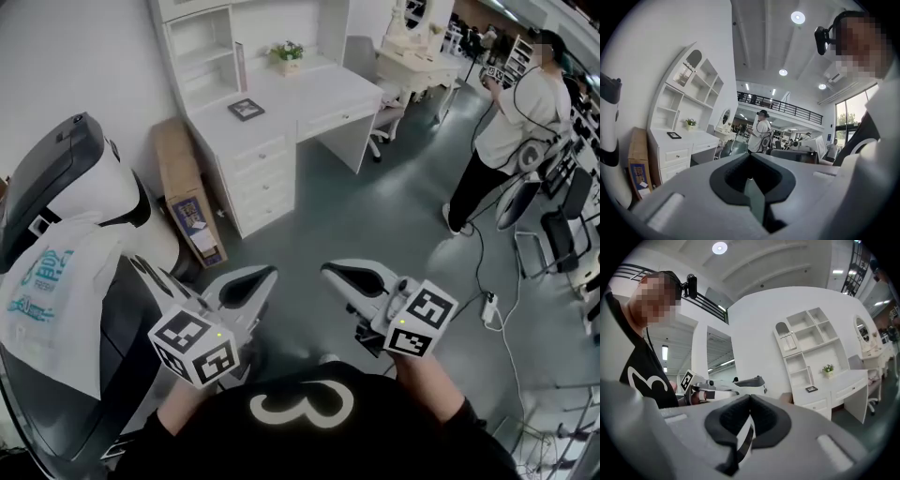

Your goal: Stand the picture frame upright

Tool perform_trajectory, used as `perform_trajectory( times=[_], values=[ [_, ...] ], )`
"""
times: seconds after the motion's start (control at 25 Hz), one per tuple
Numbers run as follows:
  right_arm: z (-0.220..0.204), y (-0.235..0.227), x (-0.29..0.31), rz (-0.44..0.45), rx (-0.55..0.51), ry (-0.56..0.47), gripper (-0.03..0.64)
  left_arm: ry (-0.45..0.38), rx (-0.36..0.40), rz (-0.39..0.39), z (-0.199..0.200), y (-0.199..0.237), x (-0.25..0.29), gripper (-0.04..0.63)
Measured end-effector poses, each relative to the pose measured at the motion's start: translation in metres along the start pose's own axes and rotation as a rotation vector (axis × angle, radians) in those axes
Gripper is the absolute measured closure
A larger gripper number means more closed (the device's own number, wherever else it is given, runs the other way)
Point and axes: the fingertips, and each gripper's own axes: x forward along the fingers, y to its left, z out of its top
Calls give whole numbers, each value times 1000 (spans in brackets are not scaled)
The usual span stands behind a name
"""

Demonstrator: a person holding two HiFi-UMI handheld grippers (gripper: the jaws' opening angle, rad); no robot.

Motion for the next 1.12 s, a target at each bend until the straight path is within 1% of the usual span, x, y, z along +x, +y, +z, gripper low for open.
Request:
perform_trajectory(
  times=[0.2,0.4,0.64,0.84,1.0,1.12],
  values=[
    [-1,-13,6,-34,8,14,614,-8,-2,-6,6,10,6,586],
    [-6,-29,17,-20,25,21,614,0,6,5,8,24,19,586],
    [-3,-68,32,-12,39,17,614,8,5,30,15,52,47,586],
    [2,-121,54,9,62,17,614,16,-1,57,19,90,87,586],
    [11,-180,75,30,97,27,614,48,-16,104,32,127,132,586],
    [24,-228,92,47,114,33,614,65,-26,120,42,157,172,586]
  ],
)
